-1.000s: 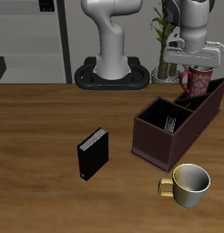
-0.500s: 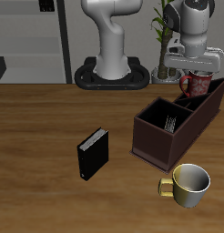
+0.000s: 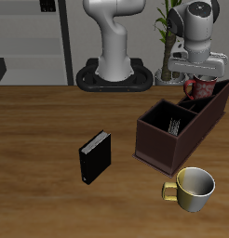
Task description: Place the yellow book into the left desk caddy's right compartment and place the red mug into the left desk caddy's left compartment
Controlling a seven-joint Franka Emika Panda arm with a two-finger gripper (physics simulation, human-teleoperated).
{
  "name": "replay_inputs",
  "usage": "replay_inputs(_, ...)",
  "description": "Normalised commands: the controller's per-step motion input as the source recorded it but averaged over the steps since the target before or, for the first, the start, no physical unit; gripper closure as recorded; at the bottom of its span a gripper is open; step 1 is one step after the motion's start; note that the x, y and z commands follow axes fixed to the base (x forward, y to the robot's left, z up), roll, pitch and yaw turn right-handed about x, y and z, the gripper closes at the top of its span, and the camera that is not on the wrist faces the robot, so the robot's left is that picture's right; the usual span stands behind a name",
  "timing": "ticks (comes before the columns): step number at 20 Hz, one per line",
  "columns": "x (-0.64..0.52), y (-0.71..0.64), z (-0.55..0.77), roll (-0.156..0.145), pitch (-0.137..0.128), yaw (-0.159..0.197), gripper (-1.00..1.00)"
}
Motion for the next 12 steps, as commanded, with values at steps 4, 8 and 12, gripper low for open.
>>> replay_inputs(4,-0.12,0.14,-0.06,0.033,-0.007,0.027,1.0)
replay_inputs(8,0.01,0.04,-0.08,0.021,0.004,0.022,1.0)
replay_inputs(12,0.02,0.04,-0.06,0.019,0.008,0.012,1.0)
